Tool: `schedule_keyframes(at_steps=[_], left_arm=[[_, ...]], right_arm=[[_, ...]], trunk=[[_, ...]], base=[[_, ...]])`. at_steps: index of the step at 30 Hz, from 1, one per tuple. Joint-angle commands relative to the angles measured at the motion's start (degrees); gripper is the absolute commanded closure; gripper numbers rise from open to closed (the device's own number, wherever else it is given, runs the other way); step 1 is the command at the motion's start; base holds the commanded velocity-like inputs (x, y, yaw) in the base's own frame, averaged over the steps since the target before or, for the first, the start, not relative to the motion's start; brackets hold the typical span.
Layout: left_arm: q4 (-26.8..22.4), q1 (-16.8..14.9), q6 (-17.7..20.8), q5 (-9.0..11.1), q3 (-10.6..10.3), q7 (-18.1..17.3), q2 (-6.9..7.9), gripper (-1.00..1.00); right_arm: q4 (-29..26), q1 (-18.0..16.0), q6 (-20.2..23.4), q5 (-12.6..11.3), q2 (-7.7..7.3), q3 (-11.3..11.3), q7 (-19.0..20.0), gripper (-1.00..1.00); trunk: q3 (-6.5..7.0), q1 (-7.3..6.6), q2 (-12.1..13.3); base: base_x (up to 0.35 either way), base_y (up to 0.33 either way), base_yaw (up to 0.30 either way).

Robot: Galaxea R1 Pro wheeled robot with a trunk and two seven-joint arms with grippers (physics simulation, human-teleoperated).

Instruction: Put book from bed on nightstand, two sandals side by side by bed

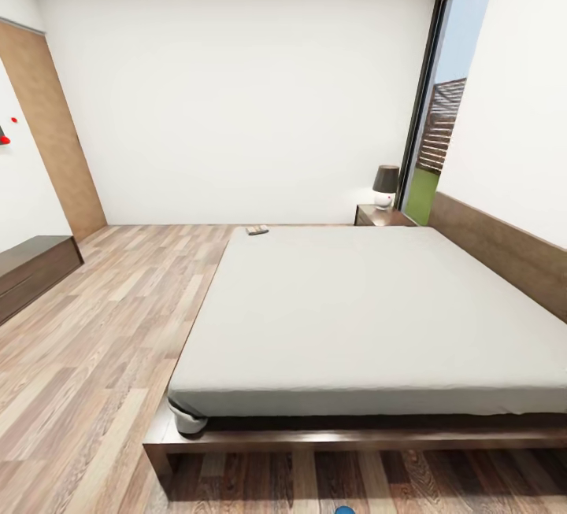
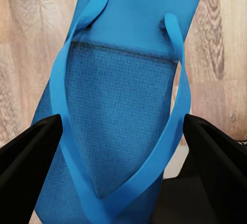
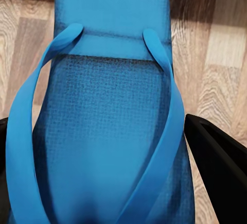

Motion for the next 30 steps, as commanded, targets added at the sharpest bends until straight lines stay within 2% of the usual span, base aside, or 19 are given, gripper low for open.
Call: schedule_keyframes(at_steps=[1, 30], left_arm=[[0.1, 0.0, -0.2, 0.2, -0.5, 0.3, -0.01, 1.00], [0.1, 0.0, -0.3, 0.2, -0.4, 0.3, 0.03, 1.00]], right_arm=[[0.1, 0.0, -0.2, -0.6, -0.02, 0.4, 0.1, 1.00], [0.0, -0.1, -0.2, -0.6, -0.10, 0.1, 0.1, 1.00]], trunk=[[-0.25, 0.23, -0.5], [-5.45, 6.60, -12.1]], base=[[0.000, 0.000, -0.002], [0.000, 0.000, 0.000]])
